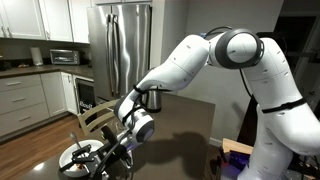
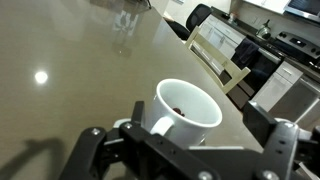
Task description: Move the objects from the two cups into the bowl
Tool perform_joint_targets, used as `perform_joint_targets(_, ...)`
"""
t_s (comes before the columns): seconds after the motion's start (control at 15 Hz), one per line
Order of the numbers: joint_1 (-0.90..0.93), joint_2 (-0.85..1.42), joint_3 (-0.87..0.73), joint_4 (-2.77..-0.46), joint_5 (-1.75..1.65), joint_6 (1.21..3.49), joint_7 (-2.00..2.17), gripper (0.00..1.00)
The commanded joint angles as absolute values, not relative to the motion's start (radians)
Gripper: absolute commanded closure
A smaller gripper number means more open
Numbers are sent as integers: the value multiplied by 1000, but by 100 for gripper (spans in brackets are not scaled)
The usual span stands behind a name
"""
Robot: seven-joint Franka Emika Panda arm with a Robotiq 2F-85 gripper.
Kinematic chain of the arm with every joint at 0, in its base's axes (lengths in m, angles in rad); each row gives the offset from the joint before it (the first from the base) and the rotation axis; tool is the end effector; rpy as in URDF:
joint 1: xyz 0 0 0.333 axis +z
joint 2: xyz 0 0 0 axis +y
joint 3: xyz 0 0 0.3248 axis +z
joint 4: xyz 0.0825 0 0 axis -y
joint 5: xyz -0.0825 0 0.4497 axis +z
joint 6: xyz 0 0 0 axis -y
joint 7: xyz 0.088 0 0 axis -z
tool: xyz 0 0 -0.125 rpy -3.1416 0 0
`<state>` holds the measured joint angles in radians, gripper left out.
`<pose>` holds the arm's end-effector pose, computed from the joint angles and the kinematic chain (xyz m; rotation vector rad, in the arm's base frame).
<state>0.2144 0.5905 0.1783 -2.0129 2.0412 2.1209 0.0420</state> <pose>0.5788 0.3007 0.1178 -1.3244 1.1986 0.6434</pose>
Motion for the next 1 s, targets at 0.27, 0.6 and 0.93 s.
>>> perform_joint_targets(0.27, 226, 594, 165, -2006, 2044, 2114, 49, 0)
perform_joint_targets(0.6, 217, 606, 167, -2006, 2051, 2088, 49, 0)
perform_joint_targets(0.93, 200, 629, 166, -2013, 2081, 2030, 40, 0)
